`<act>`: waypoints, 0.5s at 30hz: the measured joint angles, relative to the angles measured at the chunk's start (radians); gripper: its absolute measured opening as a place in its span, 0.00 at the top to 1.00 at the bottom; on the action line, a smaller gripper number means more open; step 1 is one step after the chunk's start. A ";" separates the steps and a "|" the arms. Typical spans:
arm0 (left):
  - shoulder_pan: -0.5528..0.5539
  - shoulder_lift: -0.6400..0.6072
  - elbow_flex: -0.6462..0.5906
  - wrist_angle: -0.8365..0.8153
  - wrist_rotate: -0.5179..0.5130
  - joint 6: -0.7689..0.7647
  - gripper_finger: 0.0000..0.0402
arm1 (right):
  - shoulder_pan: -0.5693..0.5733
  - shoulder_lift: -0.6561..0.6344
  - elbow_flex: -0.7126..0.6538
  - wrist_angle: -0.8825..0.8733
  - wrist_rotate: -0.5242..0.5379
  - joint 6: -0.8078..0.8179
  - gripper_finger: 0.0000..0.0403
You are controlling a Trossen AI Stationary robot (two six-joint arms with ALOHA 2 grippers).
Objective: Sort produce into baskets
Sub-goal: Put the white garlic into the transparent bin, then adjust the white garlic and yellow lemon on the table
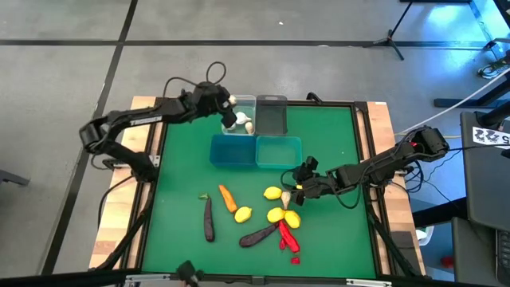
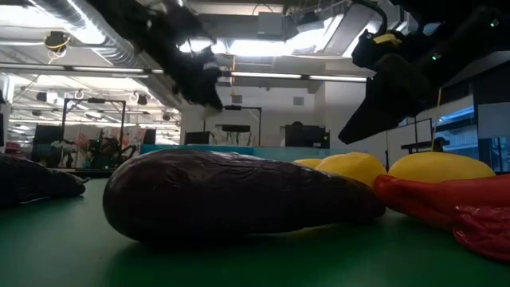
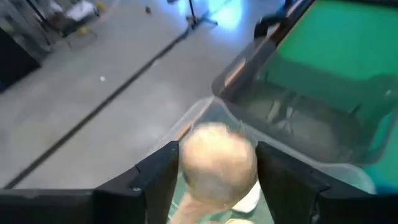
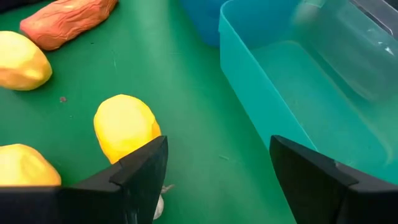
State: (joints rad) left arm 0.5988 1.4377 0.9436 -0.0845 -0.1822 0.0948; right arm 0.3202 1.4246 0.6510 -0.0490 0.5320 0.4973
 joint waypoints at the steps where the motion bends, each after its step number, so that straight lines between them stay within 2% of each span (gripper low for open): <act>1: 0.010 0.024 0.000 0.009 0.008 0.000 0.46 | 0.000 0.000 0.000 -0.001 0.000 0.000 0.30; 9: 0.032 0.180 0.000 0.038 0.034 0.032 0.34 | 0.000 0.000 0.000 -0.005 0.000 -0.004 0.30; 15: -0.076 0.122 0.000 0.010 0.097 0.049 0.33 | 0.000 0.000 0.000 -0.006 0.000 -0.008 0.30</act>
State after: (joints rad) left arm 0.5224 1.5593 0.9436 -0.0747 -0.0851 0.1440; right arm 0.3202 1.4246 0.6510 -0.0546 0.5320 0.4893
